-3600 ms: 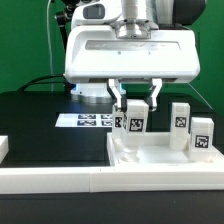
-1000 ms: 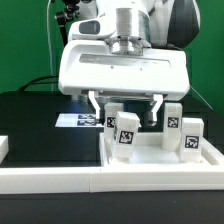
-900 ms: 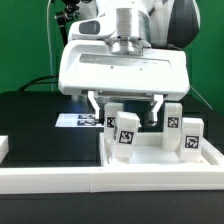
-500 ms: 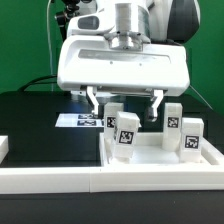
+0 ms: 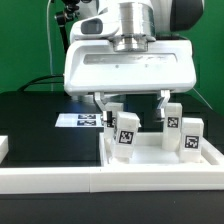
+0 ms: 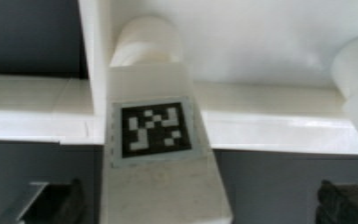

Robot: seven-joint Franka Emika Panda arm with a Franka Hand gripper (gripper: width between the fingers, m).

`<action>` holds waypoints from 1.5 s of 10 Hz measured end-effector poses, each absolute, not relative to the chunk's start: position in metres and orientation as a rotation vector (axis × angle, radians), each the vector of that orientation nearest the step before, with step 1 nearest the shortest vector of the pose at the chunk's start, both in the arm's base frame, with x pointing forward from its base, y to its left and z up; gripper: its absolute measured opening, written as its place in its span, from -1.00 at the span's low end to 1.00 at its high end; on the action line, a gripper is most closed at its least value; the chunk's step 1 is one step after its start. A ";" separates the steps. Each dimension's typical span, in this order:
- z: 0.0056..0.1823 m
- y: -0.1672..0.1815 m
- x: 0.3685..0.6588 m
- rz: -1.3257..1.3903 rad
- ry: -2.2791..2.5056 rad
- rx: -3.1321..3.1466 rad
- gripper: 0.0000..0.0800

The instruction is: Assemble square table

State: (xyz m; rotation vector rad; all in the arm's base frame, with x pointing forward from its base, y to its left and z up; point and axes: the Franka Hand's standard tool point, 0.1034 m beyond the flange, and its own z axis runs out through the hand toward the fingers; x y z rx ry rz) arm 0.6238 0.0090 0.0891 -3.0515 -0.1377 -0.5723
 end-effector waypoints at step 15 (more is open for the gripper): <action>0.090 -0.012 0.630 -0.217 -0.147 -3.042 -0.28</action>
Offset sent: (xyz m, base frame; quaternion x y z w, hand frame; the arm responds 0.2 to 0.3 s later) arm 0.0025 -0.0090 0.0005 0.0004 -0.1861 -0.0145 0.9824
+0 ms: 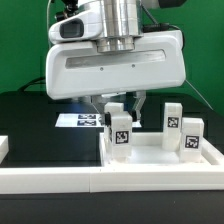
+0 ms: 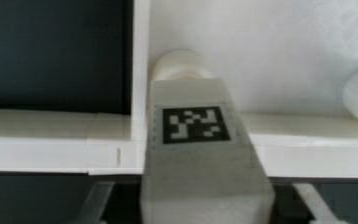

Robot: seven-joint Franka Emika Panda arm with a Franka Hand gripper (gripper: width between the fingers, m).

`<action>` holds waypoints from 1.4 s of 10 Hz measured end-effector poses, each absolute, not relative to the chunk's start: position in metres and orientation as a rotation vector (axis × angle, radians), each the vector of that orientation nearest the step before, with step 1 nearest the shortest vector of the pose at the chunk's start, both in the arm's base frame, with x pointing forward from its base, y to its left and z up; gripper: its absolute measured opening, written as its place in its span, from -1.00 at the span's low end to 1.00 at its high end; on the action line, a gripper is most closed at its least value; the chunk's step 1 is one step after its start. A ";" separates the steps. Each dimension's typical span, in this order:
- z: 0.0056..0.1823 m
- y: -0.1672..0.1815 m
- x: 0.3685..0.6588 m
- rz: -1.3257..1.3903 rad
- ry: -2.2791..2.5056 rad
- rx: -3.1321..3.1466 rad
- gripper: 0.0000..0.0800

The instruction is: Assemble square table

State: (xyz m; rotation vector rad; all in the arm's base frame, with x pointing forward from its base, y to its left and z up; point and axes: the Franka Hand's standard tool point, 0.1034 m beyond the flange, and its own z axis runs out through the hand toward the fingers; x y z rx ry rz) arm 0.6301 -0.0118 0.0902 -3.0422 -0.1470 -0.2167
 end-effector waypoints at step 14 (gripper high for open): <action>0.088 -0.005 0.627 -0.131 1.386 -2.640 -0.27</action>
Offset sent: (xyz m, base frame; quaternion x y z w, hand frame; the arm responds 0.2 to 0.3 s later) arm 0.0000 0.0000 0.0000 0.0000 0.0000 0.1296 0.9916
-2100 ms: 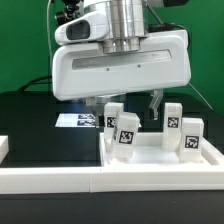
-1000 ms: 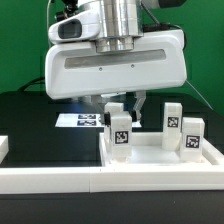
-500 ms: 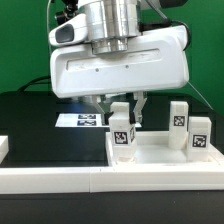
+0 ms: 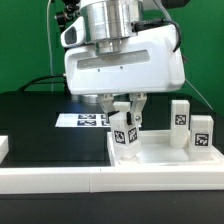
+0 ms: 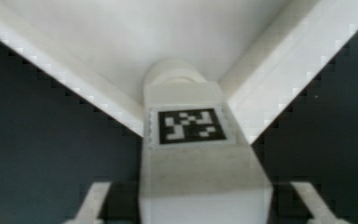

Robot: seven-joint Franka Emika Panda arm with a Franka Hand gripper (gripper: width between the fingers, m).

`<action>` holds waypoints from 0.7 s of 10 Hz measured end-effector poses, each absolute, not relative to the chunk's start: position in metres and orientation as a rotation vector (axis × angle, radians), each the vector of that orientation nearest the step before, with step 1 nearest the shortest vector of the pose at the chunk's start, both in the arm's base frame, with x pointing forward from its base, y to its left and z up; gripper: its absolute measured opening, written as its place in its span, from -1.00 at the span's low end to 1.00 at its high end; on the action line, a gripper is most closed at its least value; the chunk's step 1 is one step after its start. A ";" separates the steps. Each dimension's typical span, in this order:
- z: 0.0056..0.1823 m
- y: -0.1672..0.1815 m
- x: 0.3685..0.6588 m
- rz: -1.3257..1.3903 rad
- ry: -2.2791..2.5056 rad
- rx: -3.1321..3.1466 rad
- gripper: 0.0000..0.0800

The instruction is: Assemble square table

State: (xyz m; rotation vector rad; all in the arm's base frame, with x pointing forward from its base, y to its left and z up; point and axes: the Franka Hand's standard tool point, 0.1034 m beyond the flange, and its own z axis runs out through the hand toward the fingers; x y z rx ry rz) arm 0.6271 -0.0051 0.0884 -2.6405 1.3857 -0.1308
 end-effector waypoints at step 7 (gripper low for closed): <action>0.088 -0.002 0.625 -0.076 1.899 -2.297 -0.27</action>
Offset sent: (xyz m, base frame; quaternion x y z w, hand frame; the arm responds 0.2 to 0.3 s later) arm 0.0040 0.0107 -0.0016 -0.0076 -0.0147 0.1540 0.9879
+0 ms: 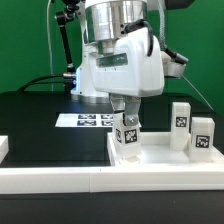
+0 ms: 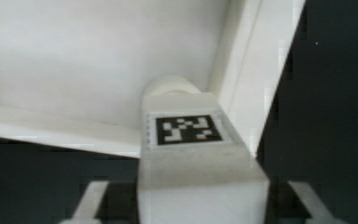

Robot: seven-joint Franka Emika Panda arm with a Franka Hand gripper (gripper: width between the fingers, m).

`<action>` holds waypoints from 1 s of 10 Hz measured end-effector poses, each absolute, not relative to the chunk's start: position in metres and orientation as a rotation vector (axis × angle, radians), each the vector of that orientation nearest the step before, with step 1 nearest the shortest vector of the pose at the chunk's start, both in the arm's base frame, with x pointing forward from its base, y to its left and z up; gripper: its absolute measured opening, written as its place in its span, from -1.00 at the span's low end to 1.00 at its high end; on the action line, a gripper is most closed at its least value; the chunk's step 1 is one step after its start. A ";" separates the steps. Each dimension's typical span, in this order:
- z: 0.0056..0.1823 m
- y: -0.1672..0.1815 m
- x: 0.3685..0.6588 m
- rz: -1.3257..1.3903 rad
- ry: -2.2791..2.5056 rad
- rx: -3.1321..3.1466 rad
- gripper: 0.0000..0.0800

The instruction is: Assemble square table

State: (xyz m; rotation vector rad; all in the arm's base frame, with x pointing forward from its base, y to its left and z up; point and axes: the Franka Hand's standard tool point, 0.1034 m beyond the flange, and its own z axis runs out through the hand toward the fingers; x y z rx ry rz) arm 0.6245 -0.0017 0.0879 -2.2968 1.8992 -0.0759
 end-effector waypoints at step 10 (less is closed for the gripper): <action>0.086 0.010 0.622 0.019 2.235 -1.915 0.25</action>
Offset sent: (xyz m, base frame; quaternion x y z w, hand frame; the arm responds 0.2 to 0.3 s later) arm 0.0010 0.0027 0.0009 -0.0174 -0.0071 0.1829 0.9830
